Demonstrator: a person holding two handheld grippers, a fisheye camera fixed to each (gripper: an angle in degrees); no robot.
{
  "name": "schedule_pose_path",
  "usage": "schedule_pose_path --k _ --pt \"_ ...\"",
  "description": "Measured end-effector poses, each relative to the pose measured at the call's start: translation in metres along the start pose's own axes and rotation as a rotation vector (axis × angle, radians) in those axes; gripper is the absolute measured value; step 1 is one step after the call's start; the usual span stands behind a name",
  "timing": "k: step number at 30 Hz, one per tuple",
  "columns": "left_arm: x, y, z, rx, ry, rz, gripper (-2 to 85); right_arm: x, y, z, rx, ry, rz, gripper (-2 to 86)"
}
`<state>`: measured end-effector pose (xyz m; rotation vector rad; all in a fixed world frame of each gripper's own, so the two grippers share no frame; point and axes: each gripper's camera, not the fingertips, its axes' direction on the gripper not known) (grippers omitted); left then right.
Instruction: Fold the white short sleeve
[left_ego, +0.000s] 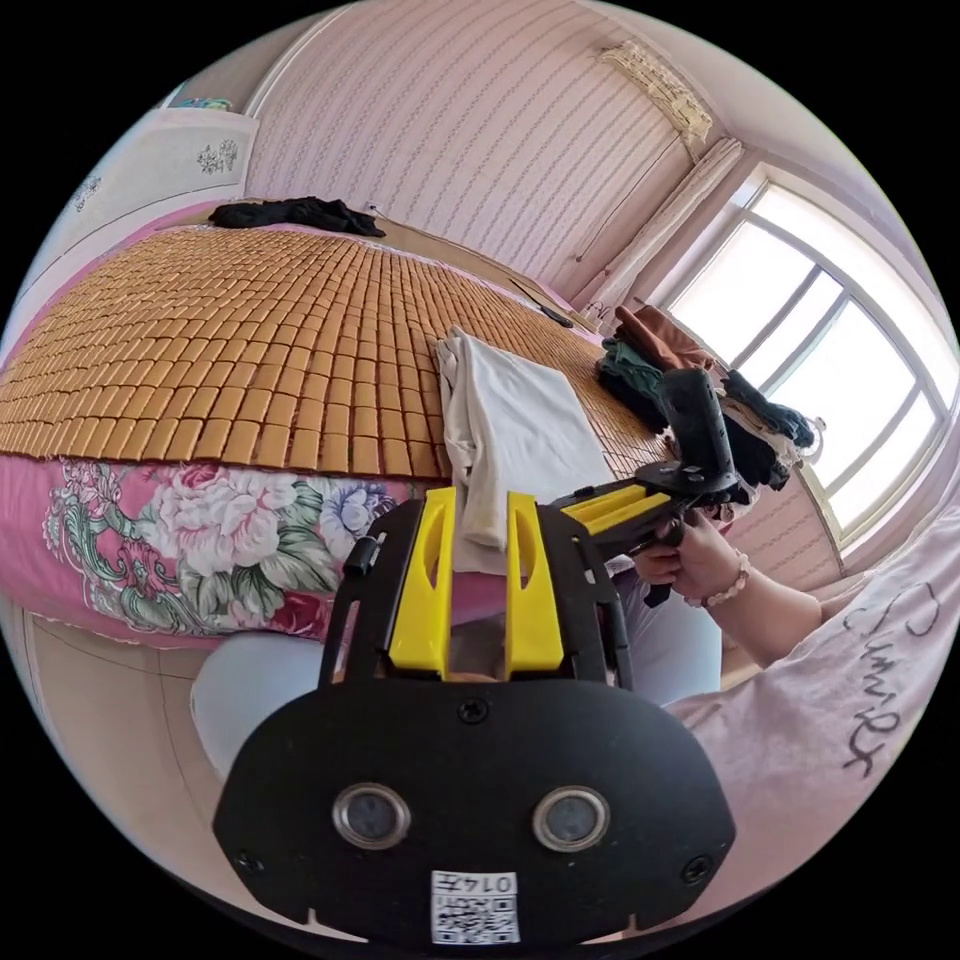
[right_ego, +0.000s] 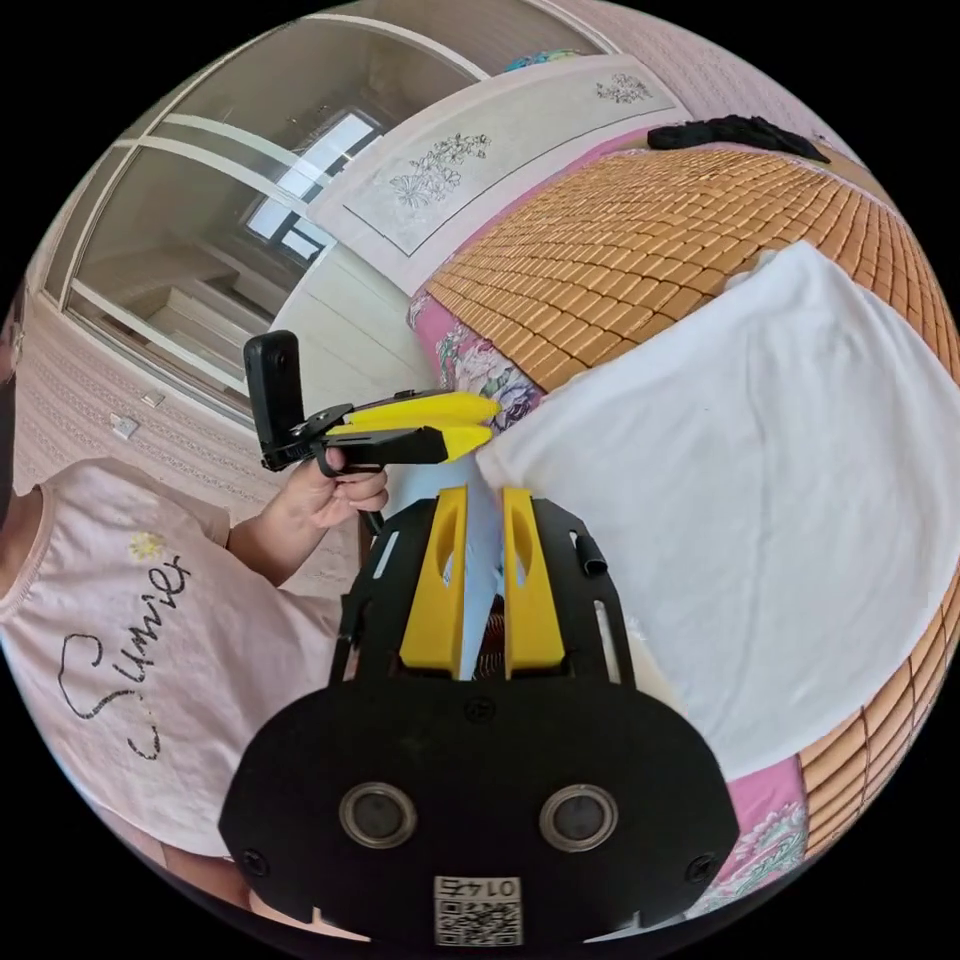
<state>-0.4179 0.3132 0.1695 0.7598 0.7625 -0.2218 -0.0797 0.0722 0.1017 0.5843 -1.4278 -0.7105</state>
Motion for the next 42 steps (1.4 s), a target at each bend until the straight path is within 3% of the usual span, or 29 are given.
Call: schedule_pose_path --k 6,14,19,23,30,37,42 --pt "0.009 -0.006 -0.031 0.064 -0.083 -0.028 10.0 -0.013 -0.029 -0.009 -0.068 -0.037 -0.148 6.6" --pt "0.053 -0.018 -0.021 0.015 -0.046 -0.013 13.1 0.089 -0.155 -0.052 0.028 0.463 0.038 8.5" --pt "0.068 -0.025 -0.015 -0.032 -0.103 0.023 7.2 0.171 -0.212 -0.011 -0.03 0.652 0.221 10.2" --pt "0.086 -0.028 -0.037 -0.007 -0.071 0.043 1.9 0.203 -0.219 0.005 -0.106 0.57 0.233 2.5" --pt "0.106 -0.026 -0.062 -0.004 -0.035 0.045 0.5 0.178 -0.219 -0.013 0.04 0.392 0.105 0.6" --pt "0.116 -0.033 -0.078 -0.004 0.002 -0.013 5.0 0.204 -0.254 0.064 -0.173 0.513 0.077 4.7" --pt "0.143 -0.04 -0.096 0.03 -0.027 0.054 0.6 0.213 -0.255 0.061 -0.153 0.531 0.045 0.6"
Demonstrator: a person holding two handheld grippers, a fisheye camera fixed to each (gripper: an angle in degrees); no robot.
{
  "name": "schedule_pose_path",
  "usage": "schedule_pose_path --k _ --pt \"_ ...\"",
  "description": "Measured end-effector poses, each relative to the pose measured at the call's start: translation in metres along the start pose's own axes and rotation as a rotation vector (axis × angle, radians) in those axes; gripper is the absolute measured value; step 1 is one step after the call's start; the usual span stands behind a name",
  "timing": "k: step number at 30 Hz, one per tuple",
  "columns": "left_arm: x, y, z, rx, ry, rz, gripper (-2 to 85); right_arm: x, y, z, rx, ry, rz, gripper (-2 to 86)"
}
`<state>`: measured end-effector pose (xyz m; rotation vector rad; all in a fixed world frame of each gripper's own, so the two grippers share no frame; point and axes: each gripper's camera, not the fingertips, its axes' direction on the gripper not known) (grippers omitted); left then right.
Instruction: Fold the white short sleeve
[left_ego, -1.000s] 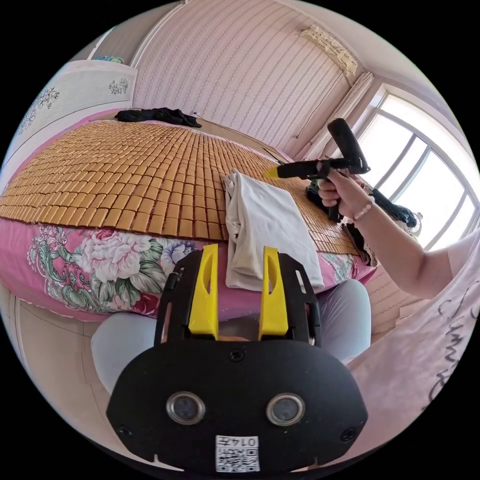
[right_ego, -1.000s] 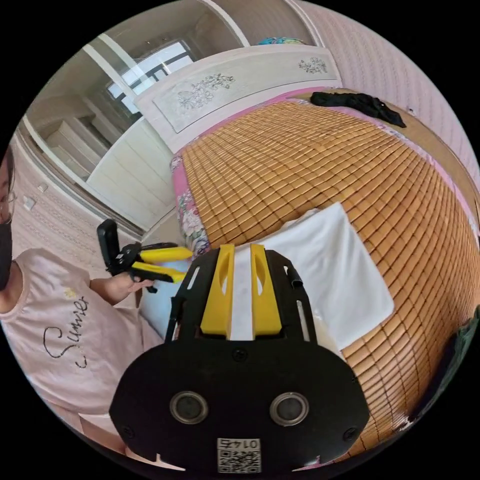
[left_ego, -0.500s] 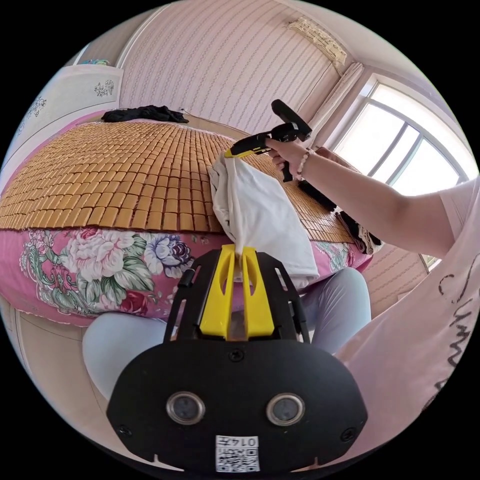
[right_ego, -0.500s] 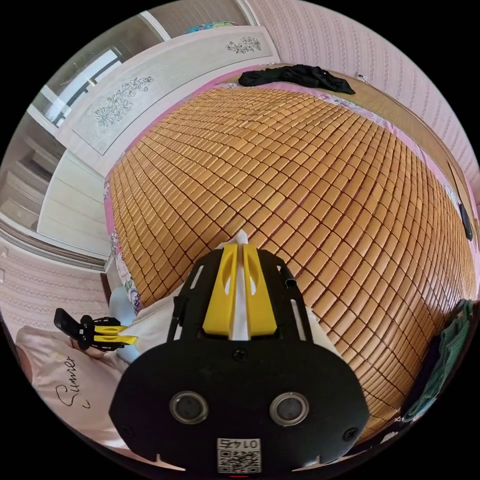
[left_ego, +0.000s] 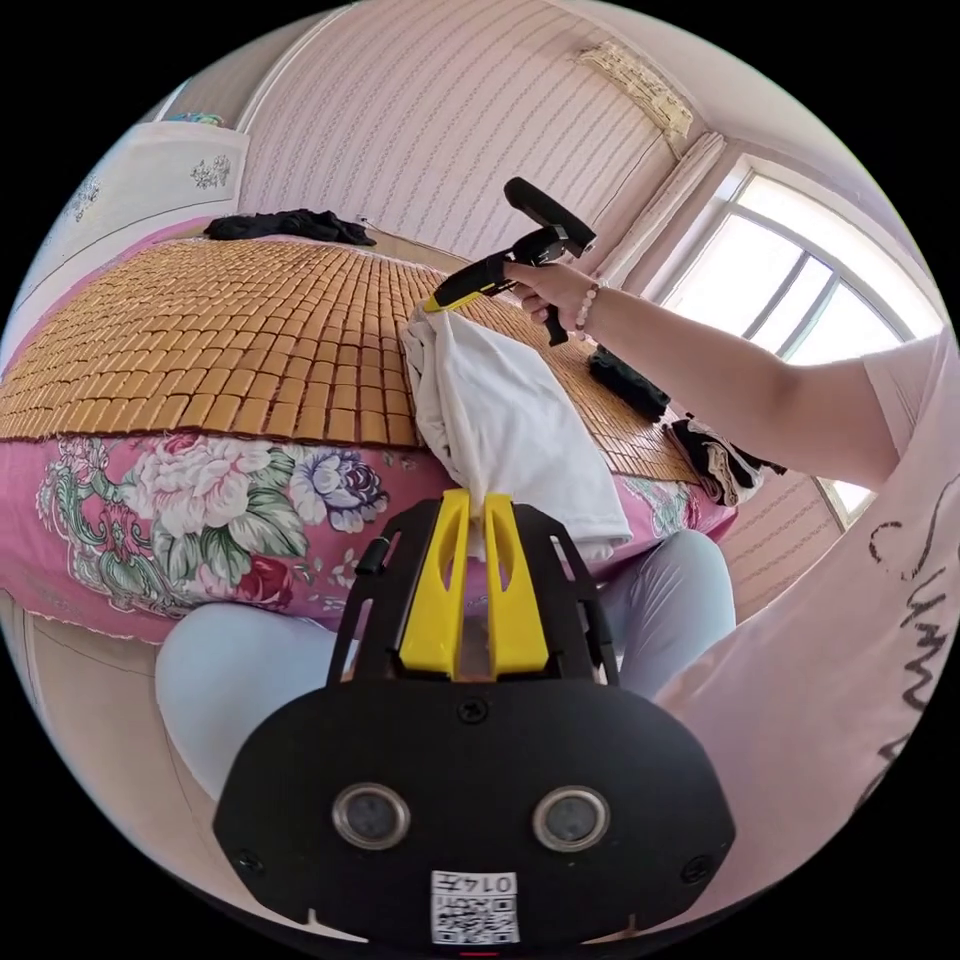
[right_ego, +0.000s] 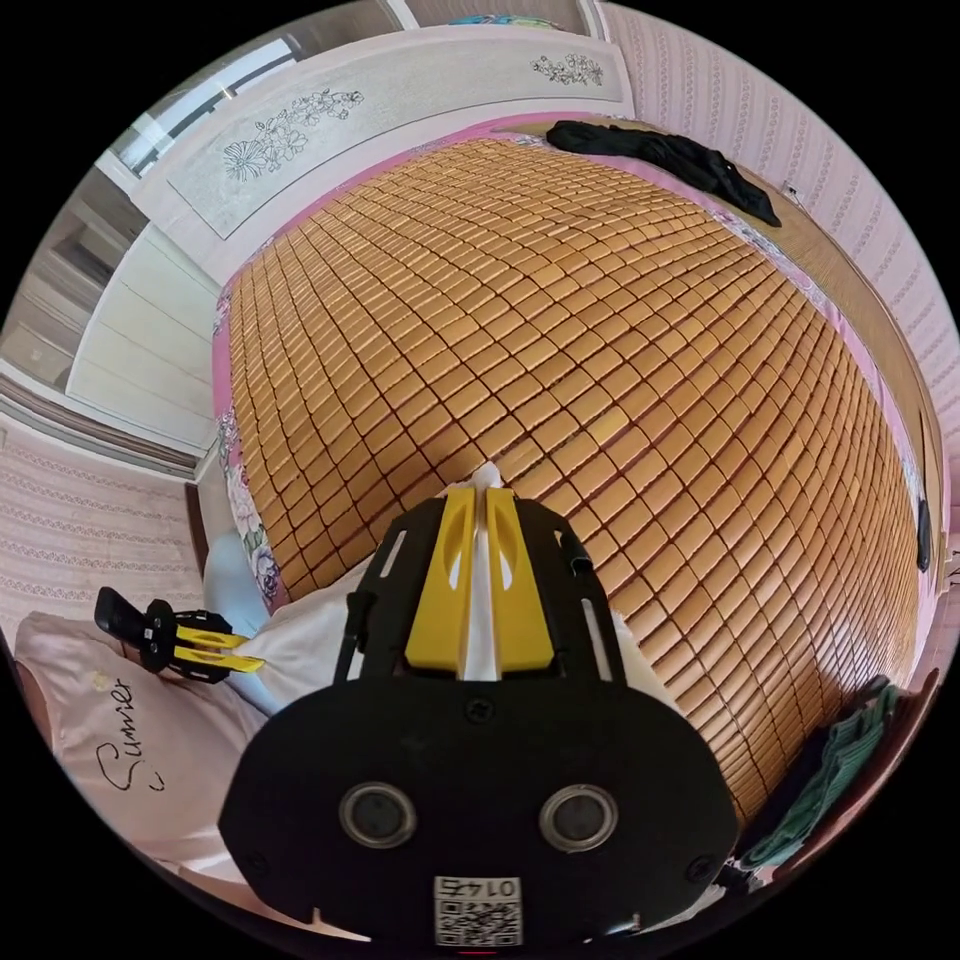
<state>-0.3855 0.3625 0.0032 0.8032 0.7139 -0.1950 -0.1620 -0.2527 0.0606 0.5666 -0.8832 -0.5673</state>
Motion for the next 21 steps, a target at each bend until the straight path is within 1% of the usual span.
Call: schedule_pose_path --k 3,5,7,9,11,13,15,17,21 --pt "0.018 -0.005 -0.014 0.022 0.016 0.059 -0.4 0.01 0.01 -0.015 0.059 -0.04 0.003 0.1" --pt "0.031 -0.009 -0.03 0.061 0.088 0.077 -0.7 0.015 0.015 -0.022 0.087 -0.089 -0.014 0.0" --pt "0.039 -0.012 -0.04 0.078 0.115 0.085 -0.8 0.018 0.019 -0.026 0.108 -0.138 -0.046 0.1" --pt "0.04 -0.013 -0.04 0.065 0.086 0.056 -0.6 0.019 0.015 -0.02 0.097 -0.161 -0.068 0.4" --pt "0.028 -0.012 -0.027 0.011 0.036 -0.041 0.2 0.019 0.006 -0.002 0.06 -0.169 -0.079 0.9" --pt "0.021 -0.012 -0.018 -0.021 0.03 -0.106 2.1 0.021 -0.008 0.032 -0.007 -0.118 -0.054 2.6" --pt "0.021 -0.016 -0.013 -0.041 0.008 -0.122 4.7 0.023 -0.016 0.052 -0.038 -0.064 -0.012 5.6" --pt "0.028 -0.025 -0.018 -0.028 -0.009 -0.122 6.5 0.022 -0.022 0.06 -0.046 -0.032 0.012 6.9" --pt "0.04 -0.037 -0.024 -0.011 -0.015 -0.114 8.0 0.002 -0.026 0.068 -0.039 0.112 0.016 7.6"
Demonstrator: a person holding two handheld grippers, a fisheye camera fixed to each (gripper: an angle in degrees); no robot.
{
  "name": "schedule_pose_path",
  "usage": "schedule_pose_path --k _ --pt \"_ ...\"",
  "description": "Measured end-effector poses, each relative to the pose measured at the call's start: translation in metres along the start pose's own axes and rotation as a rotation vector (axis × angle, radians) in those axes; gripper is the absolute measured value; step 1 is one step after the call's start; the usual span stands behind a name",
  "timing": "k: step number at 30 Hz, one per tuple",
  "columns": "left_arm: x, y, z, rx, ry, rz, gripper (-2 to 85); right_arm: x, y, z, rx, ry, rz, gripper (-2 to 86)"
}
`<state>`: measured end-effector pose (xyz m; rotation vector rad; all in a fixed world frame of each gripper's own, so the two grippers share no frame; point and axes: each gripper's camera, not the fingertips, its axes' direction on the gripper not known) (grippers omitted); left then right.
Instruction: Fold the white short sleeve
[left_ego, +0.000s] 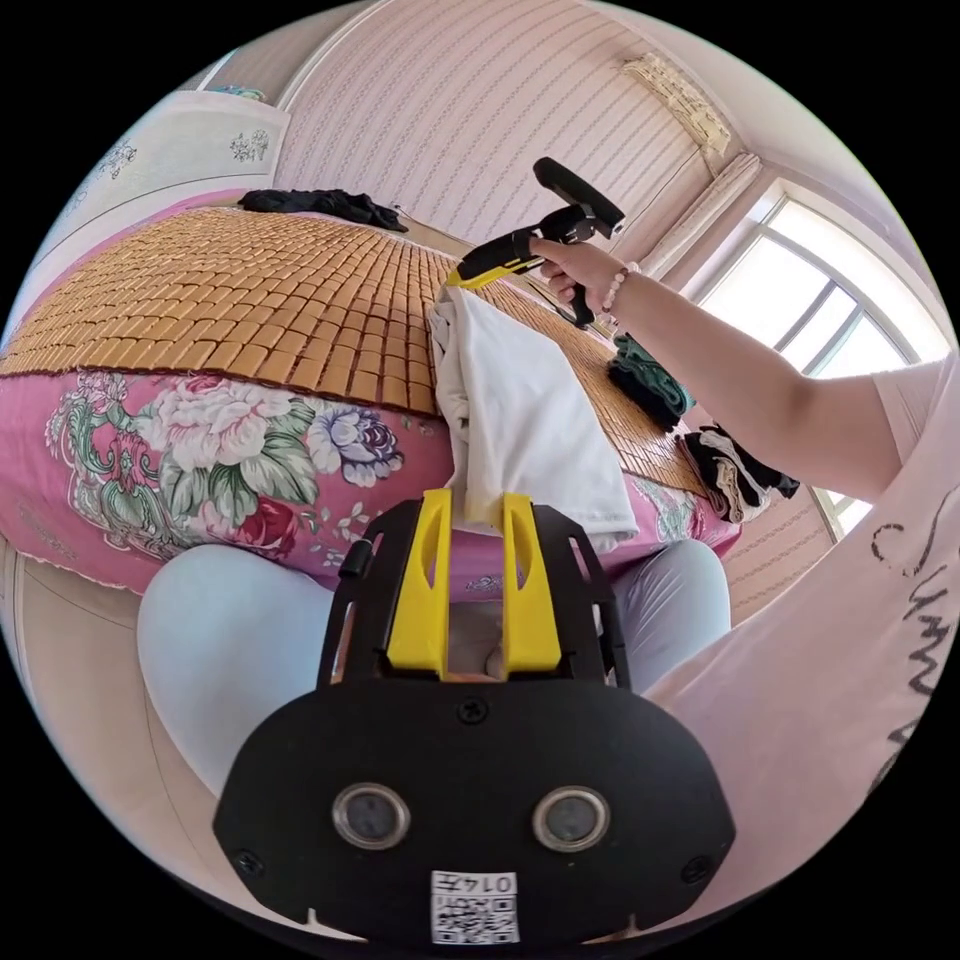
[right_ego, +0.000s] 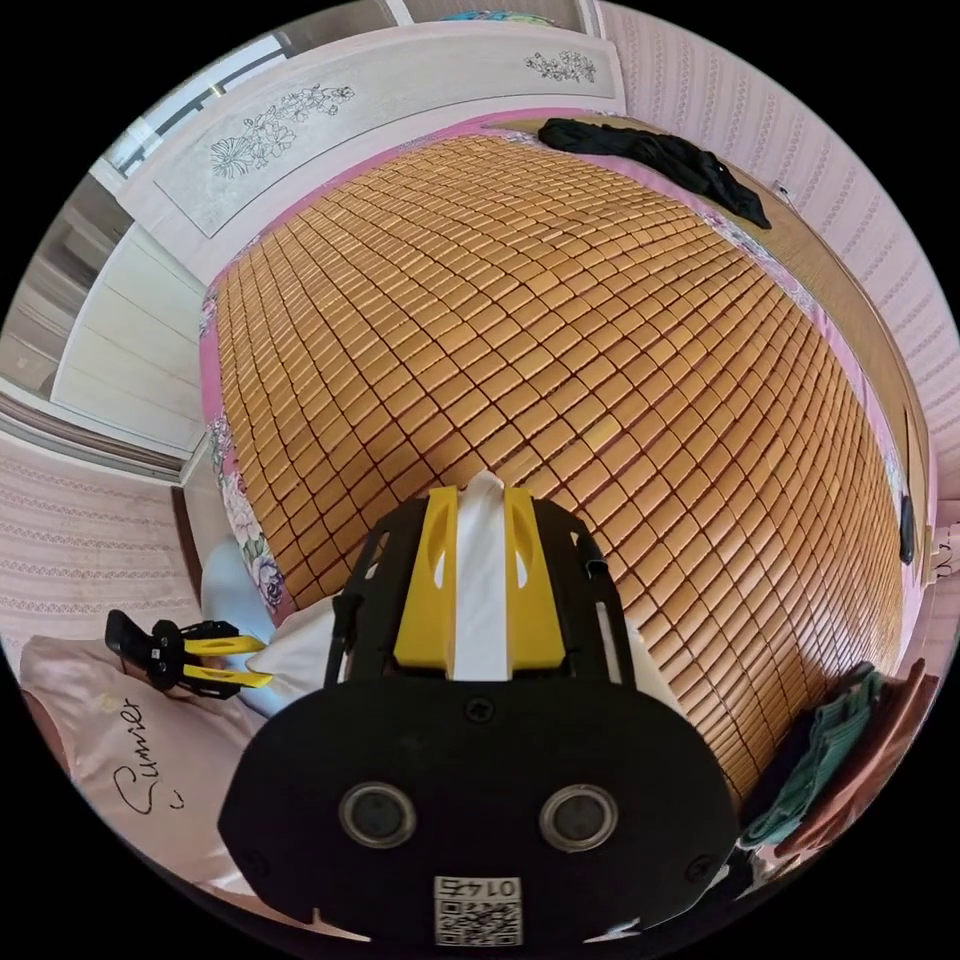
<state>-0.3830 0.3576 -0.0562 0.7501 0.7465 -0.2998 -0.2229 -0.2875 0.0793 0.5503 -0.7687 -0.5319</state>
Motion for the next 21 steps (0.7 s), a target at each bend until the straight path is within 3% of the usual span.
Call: schedule_pose_path --k 7,11,21 --pt "0.013 -0.02 0.014 -0.024 -0.011 0.004 7.1 -0.025 -0.016 0.077 -0.175 0.087 -0.049 9.1" --pt "0.021 -0.031 0.008 -0.02 0.004 0.002 0.4 -0.004 -0.006 0.077 -0.115 0.039 -0.021 4.1" --pt "0.054 -0.065 -0.093 0.225 0.125 0.127 -1.0 0.038 0.08 -0.042 0.218 -0.116 0.036 2.0"
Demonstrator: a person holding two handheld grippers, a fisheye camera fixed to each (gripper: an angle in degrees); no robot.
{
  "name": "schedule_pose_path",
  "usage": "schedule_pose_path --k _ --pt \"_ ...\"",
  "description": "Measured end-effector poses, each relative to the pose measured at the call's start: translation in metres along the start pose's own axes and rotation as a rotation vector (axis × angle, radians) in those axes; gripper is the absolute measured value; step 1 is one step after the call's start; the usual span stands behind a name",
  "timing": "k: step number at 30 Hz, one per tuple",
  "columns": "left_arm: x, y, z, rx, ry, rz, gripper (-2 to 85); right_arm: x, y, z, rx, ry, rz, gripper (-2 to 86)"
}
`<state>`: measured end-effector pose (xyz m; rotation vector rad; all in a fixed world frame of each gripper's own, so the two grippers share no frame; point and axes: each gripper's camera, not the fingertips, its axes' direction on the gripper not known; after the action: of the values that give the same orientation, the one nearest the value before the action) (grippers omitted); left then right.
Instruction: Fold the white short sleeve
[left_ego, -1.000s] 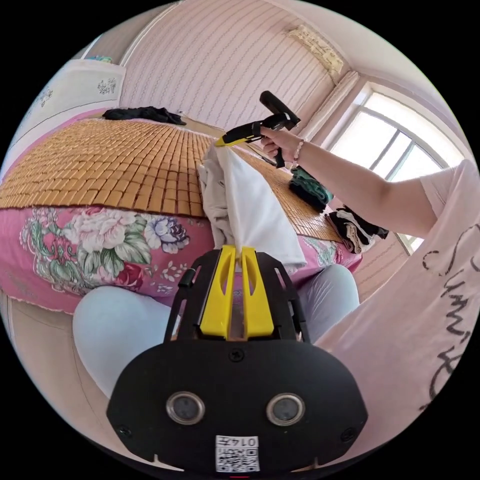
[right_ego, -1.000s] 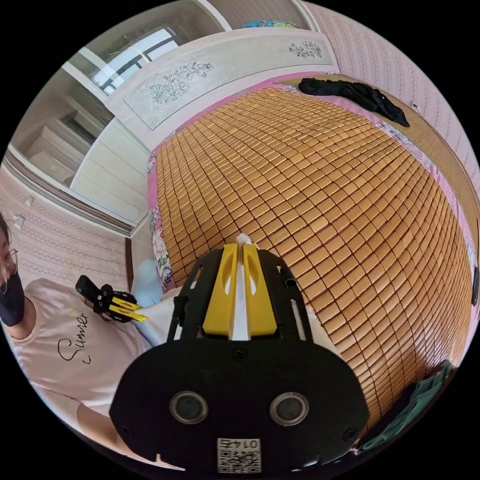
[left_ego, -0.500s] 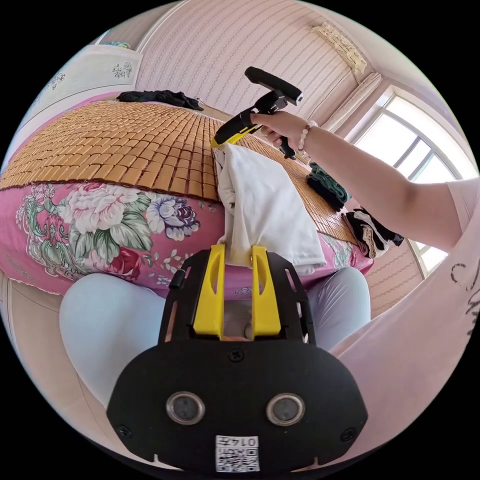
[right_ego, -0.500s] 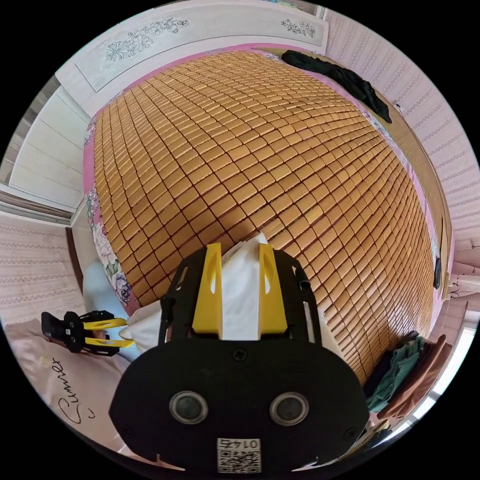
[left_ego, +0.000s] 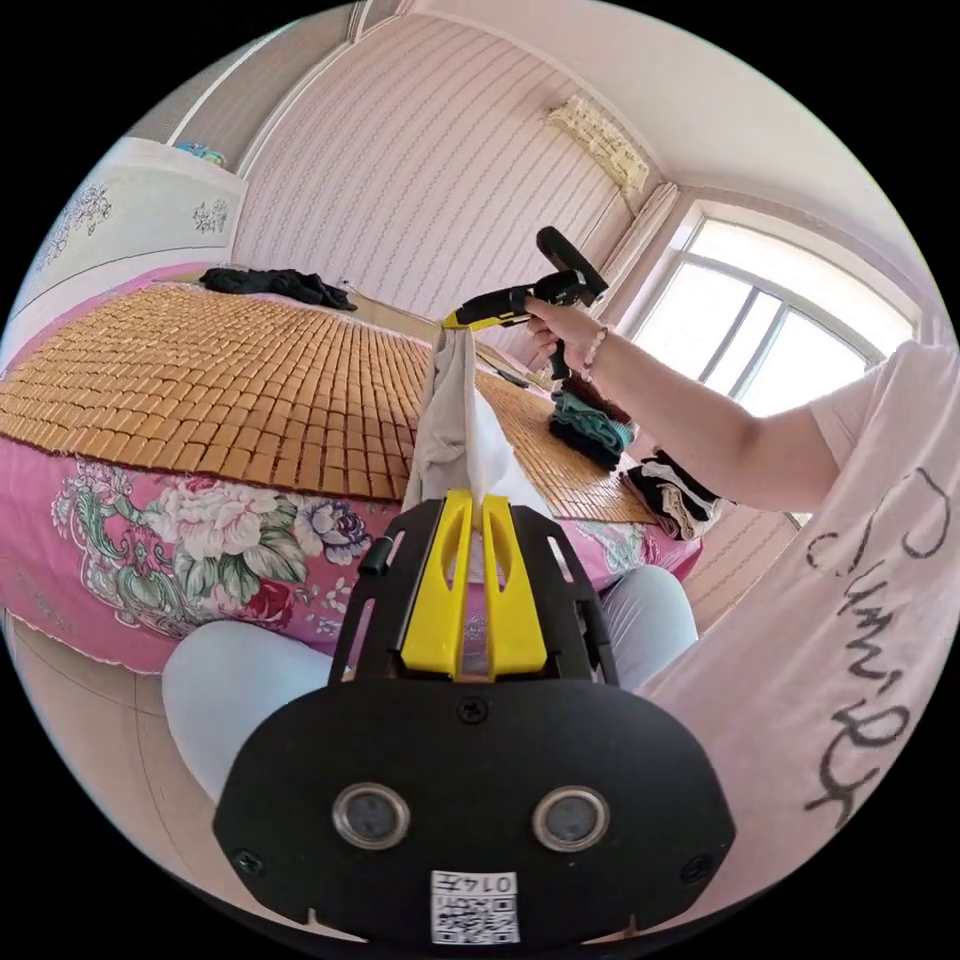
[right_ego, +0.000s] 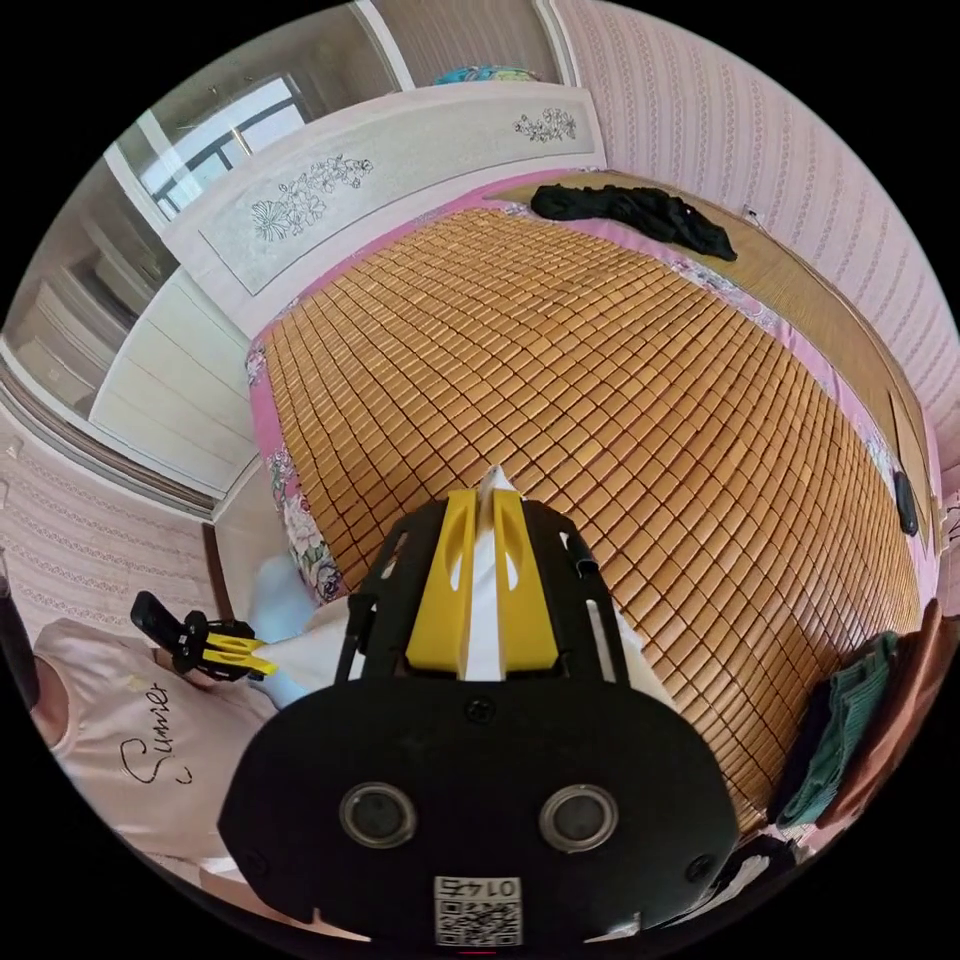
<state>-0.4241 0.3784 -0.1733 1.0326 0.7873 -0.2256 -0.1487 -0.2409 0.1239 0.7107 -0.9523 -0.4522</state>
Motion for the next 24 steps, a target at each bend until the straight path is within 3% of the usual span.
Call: schedule_pose_path --k 6,15,17,21,24 --pt "-0.022 -0.046 -0.076 0.144 -0.09 0.001 -1.0 -0.036 -0.017 -0.042 0.129 -0.098 -0.091 1.8" --pt "-0.183 -0.123 -0.227 0.321 -0.508 -0.098 -1.0 -0.171 -0.201 0.035 0.192 -0.319 -0.333 1.6" --pt "-0.218 -0.17 -0.275 0.346 -0.694 -0.048 -1.0 -0.201 -0.245 0.054 0.239 -0.369 -0.36 1.5" --pt "-0.251 -0.224 -0.317 0.352 -0.806 0.011 -1.0 -0.228 -0.313 0.095 0.386 -0.508 -0.364 1.5" --pt "-0.281 -0.235 -0.29 0.207 -0.812 0.062 -0.9 -0.206 -0.325 0.16 0.391 -0.601 -0.305 1.3"
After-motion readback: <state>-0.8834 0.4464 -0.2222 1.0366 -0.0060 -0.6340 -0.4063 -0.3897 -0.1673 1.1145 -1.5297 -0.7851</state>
